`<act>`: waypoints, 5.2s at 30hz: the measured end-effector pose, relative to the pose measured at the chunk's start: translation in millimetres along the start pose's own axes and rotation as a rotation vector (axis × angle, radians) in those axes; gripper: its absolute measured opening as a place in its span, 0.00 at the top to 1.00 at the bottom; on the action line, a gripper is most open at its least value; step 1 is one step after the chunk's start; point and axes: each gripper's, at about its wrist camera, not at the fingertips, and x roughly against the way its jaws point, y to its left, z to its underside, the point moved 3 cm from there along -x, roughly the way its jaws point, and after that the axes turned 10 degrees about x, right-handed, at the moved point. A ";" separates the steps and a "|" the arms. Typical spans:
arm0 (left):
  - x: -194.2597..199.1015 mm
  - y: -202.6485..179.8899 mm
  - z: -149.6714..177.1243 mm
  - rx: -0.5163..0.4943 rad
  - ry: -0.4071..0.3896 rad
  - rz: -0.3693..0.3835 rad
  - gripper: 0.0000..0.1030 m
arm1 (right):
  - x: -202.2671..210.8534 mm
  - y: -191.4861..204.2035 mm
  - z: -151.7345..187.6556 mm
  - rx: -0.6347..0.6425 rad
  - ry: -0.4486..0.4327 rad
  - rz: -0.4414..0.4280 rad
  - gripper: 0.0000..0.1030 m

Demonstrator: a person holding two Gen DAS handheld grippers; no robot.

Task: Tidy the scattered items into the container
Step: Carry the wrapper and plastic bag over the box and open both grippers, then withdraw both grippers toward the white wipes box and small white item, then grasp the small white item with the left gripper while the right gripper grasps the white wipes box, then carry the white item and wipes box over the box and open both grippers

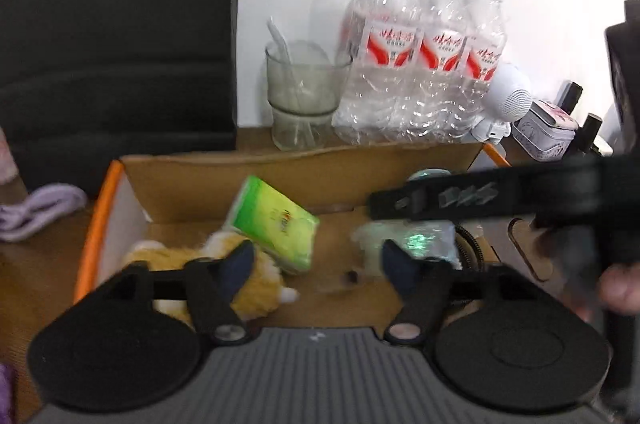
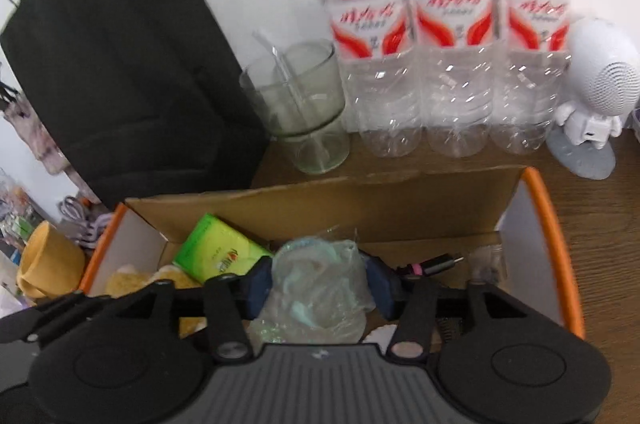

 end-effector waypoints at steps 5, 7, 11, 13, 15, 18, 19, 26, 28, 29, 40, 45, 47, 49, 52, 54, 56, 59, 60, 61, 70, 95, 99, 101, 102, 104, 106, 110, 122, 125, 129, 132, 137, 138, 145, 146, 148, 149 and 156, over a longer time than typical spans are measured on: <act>22.2 15.5 2.1 0.019 -0.031 -0.063 0.19 | 41.9 -11.7 12.2 0.045 0.013 0.058 0.26; 34.1 22.4 -0.7 0.067 -0.013 -0.065 0.19 | 57.1 -14.0 18.8 0.047 0.031 0.070 0.26; 62.9 23.3 -2.6 0.091 0.033 -0.091 0.06 | 89.3 -11.4 27.7 0.058 0.049 0.090 0.26; 80.3 22.7 1.1 0.087 0.026 -0.092 0.01 | 109.7 -7.2 32.2 0.055 0.040 0.092 0.25; 95.7 22.5 7.4 0.074 0.029 -0.111 0.00 | 129.4 -3.1 36.7 0.054 0.022 0.092 0.23; 115.0 21.6 18.3 0.064 0.038 -0.136 0.00 | 157.6 4.5 45.3 0.054 0.001 0.106 0.21; 121.9 21.6 21.7 0.066 0.038 -0.145 0.00 | 164.5 7.2 48.5 0.055 0.001 0.109 0.21; 189.8 2.7 57.3 0.023 -0.192 -0.177 0.00 | 216.2 34.6 90.0 0.100 -0.094 0.102 0.19; 217.6 -5.3 78.7 -0.008 -0.348 -0.178 0.00 | 235.9 46.8 111.3 0.133 -0.200 0.103 0.19; 229.8 -8.7 90.8 -0.027 -0.424 -0.167 0.00 | 246.1 52.8 123.5 0.154 -0.266 0.106 0.18; 315.8 -17.5 264.6 -0.022 -0.568 -0.124 0.00 | 323.6 101.4 307.3 0.184 -0.615 0.154 0.08; 333.4 -3.2 336.4 -0.007 -0.480 -0.164 0.00 | 325.3 111.9 378.9 0.233 -0.537 0.173 0.06; 330.7 5.8 344.7 0.022 -0.445 -0.160 0.00 | 321.6 112.9 389.4 0.223 -0.524 0.170 0.06; 326.4 12.4 340.2 0.047 -0.435 -0.161 0.00 | 315.5 112.1 389.8 0.200 -0.506 0.143 0.06; 321.0 16.1 328.9 0.055 -0.433 -0.158 0.00 | 300.0 107.2 377.3 0.167 -0.461 0.147 0.06; 315.2 15.6 321.5 0.049 -0.433 -0.157 0.00 | 285.8 100.2 361.6 0.156 -0.421 0.170 0.06; 305.5 14.1 310.2 0.036 -0.425 -0.151 0.00 | 266.9 91.8 341.5 0.135 -0.372 0.193 0.06; 282.7 11.6 283.2 -0.004 -0.417 -0.140 0.00 | 229.9 80.7 308.1 0.079 -0.302 0.194 0.06; 272.9 10.6 273.0 -0.017 -0.413 -0.137 0.00 | 215.8 78.6 296.6 0.061 -0.283 0.185 0.06; 260.6 10.2 261.2 -0.027 -0.400 -0.129 0.00 | 201.9 76.7 285.5 0.049 -0.268 0.172 0.06; 156.9 14.1 204.8 -0.033 -0.164 -0.067 0.35 | 132.7 69.2 246.9 -0.036 -0.163 0.227 0.05; 225.3 -2.4 247.4 0.078 -0.229 -0.028 0.73 | 251.2 78.6 321.9 0.088 -0.408 0.040 0.14; 243.5 -4.4 276.4 0.084 -0.198 -0.019 0.73 | 272.8 96.2 362.3 0.197 -0.367 0.049 0.16; 248.4 -5.2 289.4 0.067 -0.181 -0.030 0.73 | 278.3 98.7 377.5 0.201 -0.356 0.029 0.18; 251.6 -5.3 294.9 0.058 -0.178 -0.041 0.73 | 279.6 100.0 382.7 0.204 -0.350 0.023 0.19; 258.8 -5.1 303.0 0.051 -0.177 -0.047 0.73 | 282.7 101.3 391.0 0.212 -0.342 0.029 0.20; 266.9 -3.7 308.8 0.054 -0.183 -0.050 0.73 | 286.0 103.6 396.9 0.244 -0.327 0.037 0.19; 276.8 -1.2 317.6 0.062 -0.187 -0.057 0.73 | 283.7 111.7 410.7 0.301 -0.253 0.092 0.20; 295.6 -0.4 318.9 0.075 -0.249 -0.047 0.74 | 293.3 120.1 415.2 0.268 -0.365 0.152 0.21; 297.0 -2.8 304.9 0.075 -0.282 -0.031 0.74 | 298.7 123.7 395.2 0.286 -0.417 0.169 0.21; 290.9 -13.1 260.9 0.047 -0.361 -0.002 0.74 | 298.1 116.9 344.4 0.263 -0.479 0.159 0.21; 273.2 -22.5 210.9 0.034 -0.406 0.027 0.74 | 286.1 103.5 291.8 0.233 -0.507 0.156 0.21; 213.5 -33.7 107.2 0.040 -0.380 0.057 0.74 | 249.9 66.7 179.7 0.155 -0.497 0.123 0.21; 198.4 -33.8 86.3 0.053 -0.361 0.055 0.74 | 236.8 59.5 156.0 0.161 -0.459 0.115 0.21; 100.7 -24.8 22.7 0.034 -0.135 -0.014 0.74 | 107.1 4.8 51.9 0.111 0.071 0.110 0.21; 93.7 -21.0 24.2 0.021 -0.108 -0.026 0.74 | 92.4 0.9 49.6 0.106 0.132 0.106 0.21; 77.6 -13.9 29.5 0.000 -0.057 -0.052 0.73 | 61.3 -5.6 48.4 0.074 0.246 0.080 0.21; 70.1 -9.9 32.5 -0.002 -0.030 -0.055 0.73 | 47.6 -6.3 51.2 0.060 0.298 0.067 0.21; 29.2 -0.4 50.0 -0.023 0.043 -0.069 0.57 | 2.0 19.2 63.7 0.178 0.448 0.181 0.20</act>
